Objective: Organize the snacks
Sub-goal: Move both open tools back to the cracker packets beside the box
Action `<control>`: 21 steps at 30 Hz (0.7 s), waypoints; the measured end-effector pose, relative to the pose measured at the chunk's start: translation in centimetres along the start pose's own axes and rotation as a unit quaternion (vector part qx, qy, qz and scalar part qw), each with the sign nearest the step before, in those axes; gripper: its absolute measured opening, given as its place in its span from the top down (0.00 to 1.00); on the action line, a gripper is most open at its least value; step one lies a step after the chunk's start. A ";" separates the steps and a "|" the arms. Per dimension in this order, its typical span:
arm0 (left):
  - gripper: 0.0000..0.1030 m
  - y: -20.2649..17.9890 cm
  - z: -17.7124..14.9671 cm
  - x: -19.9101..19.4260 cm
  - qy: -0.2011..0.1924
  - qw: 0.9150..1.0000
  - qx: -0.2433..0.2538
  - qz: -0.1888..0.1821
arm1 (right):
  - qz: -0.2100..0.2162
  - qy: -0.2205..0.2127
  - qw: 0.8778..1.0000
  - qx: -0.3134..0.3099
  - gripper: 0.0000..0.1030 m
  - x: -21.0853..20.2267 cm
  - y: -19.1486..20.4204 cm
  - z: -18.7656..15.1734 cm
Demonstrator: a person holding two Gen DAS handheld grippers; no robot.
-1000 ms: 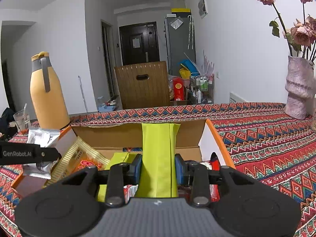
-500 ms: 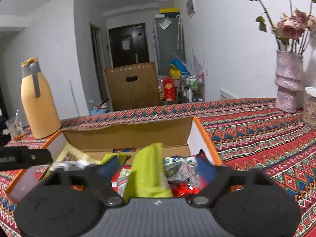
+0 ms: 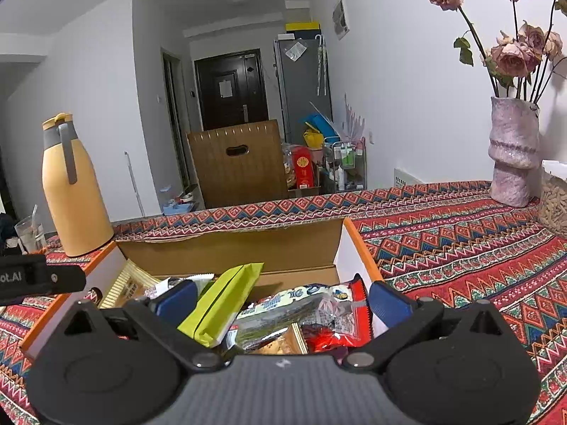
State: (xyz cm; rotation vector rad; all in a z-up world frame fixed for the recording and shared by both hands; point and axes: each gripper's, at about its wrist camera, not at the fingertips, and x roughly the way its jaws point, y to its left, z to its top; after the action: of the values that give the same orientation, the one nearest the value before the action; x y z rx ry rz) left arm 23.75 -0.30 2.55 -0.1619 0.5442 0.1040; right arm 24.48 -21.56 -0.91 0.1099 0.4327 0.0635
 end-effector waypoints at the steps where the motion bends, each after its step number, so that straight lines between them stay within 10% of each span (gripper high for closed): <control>1: 0.00 -0.1 0.1 -0.2 0.002 1.000 0.001 0.004 | -0.001 -0.001 1.000 0.001 0.00 -0.2 0.0 0.1; 21: 0.00 0.8 -0.8 -6.8 -0.005 0.999 0.038 -0.016 | 0.011 -0.023 0.999 -0.029 0.00 -7.4 -1.7 -0.6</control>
State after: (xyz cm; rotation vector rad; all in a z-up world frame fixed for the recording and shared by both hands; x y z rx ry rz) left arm 17.40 -0.06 5.31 -0.0968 0.5355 0.0526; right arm 17.59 -23.83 1.42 0.0589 0.3839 0.0945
